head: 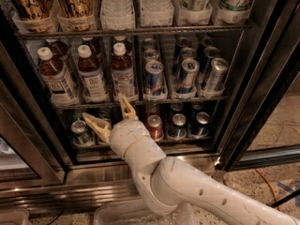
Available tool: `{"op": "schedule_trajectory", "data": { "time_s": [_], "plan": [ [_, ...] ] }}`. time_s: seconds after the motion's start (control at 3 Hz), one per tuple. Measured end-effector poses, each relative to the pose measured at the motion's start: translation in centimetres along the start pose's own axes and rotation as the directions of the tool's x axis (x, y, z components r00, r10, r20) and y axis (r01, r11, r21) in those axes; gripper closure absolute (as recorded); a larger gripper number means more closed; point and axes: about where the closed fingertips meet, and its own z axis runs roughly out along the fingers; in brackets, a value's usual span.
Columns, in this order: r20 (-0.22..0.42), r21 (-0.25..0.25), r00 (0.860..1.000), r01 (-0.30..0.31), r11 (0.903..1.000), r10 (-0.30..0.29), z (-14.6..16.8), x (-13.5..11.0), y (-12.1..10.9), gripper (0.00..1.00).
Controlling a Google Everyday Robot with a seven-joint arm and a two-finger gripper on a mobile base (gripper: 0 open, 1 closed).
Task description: Pick blue plastic bottle from middle shelf of fridge
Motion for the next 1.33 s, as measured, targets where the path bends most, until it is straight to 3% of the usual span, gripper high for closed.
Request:
{"op": "schedule_trajectory", "data": {
  "time_s": [0.33, 1.0, 1.33],
  "plan": [
    [0.000, 0.000, 1.000, 0.000, 1.0000, 0.000, 0.0, 0.0, 0.0, 0.40],
    [0.004, -0.008, 1.000, 0.019, 0.9998, -0.019, 1.3, 0.3, -0.6, 0.29],
    [0.004, -0.016, 1.000, 0.028, 0.9995, -0.028, 2.2, 0.5, -0.8, 0.30]
  ]
}}
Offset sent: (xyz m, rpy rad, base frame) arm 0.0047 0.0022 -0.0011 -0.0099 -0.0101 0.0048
